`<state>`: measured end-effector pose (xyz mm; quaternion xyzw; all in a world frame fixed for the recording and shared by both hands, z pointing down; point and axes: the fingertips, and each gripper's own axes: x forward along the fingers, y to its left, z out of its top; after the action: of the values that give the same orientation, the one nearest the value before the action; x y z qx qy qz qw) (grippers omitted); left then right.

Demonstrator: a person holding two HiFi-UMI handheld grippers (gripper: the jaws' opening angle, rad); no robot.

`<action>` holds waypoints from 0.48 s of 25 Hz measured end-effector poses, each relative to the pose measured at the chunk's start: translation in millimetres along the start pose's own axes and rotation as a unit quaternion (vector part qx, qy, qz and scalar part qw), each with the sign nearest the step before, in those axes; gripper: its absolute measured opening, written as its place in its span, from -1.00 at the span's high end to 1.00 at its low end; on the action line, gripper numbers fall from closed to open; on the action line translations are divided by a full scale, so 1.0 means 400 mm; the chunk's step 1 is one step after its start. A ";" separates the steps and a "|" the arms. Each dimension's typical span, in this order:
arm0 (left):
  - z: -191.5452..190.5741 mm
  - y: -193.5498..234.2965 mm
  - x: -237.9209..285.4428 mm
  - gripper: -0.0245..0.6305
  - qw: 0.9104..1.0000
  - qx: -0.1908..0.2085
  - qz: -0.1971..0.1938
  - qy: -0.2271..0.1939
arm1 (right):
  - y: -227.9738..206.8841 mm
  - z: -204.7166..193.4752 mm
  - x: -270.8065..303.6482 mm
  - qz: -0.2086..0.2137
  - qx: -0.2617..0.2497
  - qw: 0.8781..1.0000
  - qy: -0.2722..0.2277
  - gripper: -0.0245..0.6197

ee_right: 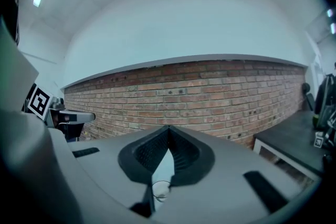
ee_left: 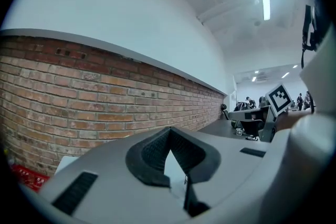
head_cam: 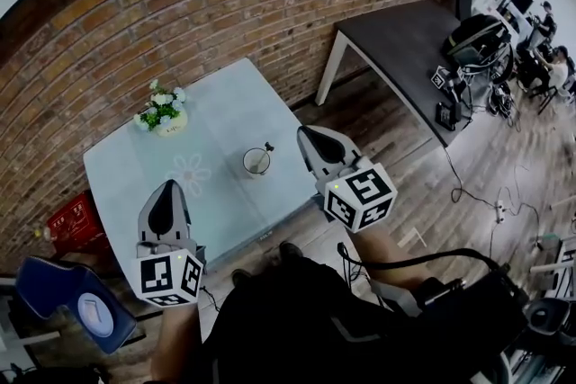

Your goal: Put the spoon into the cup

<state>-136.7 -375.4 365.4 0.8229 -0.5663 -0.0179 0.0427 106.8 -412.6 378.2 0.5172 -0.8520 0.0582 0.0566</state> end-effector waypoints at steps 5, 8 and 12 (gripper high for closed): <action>0.004 0.005 -0.005 0.89 1.000 -0.011 0.003 -0.005 | -0.001 0.002 0.010 -0.006 0.002 1.000 0.005 0.87; 0.007 0.002 -0.010 0.90 1.000 -0.009 0.003 -0.005 | 0.005 0.004 0.014 0.002 0.000 1.000 0.003 0.87; 0.001 0.009 -0.019 0.89 1.000 -0.010 0.008 -0.005 | 0.020 0.014 0.017 0.011 -0.011 1.000 -0.005 0.87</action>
<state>-142.7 -369.7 365.4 0.8180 -0.5726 -0.0268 0.0481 96.5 -415.7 373.4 0.5071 -0.8587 0.0472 0.0572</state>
